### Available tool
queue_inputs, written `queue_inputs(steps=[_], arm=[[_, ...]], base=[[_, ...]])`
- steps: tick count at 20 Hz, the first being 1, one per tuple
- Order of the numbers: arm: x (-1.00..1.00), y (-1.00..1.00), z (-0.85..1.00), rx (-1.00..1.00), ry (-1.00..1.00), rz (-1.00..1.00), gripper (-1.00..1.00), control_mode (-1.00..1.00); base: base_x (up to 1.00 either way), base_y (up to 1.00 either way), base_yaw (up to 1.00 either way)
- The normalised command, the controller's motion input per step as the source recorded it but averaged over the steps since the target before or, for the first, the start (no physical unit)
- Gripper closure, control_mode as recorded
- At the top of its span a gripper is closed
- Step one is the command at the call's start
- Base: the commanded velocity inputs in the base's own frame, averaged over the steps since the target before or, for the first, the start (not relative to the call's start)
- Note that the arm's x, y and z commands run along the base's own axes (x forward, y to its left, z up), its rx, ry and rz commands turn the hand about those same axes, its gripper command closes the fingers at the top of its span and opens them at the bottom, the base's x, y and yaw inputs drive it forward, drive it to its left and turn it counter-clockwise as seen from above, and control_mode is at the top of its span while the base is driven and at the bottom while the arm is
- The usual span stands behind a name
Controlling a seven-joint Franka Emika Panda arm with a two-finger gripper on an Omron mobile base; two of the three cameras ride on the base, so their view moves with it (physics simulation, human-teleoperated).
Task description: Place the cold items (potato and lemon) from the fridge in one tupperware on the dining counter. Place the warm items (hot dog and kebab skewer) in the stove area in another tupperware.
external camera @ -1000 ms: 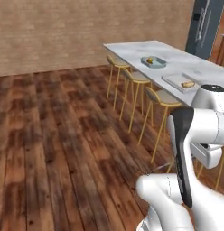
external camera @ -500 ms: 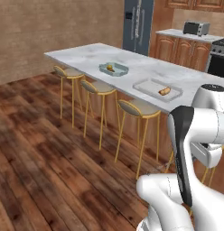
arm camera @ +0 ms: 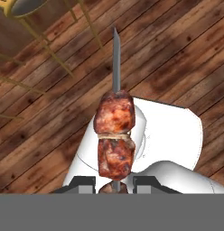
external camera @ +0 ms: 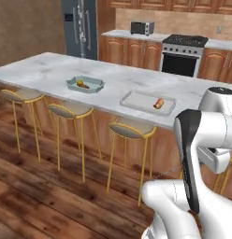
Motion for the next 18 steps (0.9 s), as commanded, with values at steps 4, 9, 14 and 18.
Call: queue_inputs(steps=[4, 9, 14, 18], arm=[[0.00, 0.00, 0.00, 0.00, 0.00, 0.00, 1.00, 1.00], [0.00, 0.00, 0.00, 0.00, 0.00, 0.00, 1.00, 1.00], [0.00, 0.00, 0.00, 0.00, 0.00, 0.00, 1.00, 1.00], [0.00, 0.00, 0.00, 0.00, 0.00, 0.00, 1.00, 1.00]], base=[[0.97, 1.00, -0.51], [0.89, 0.94, -0.50], [0.88, 0.44, -0.40], [0.96, 0.07, -0.27]])
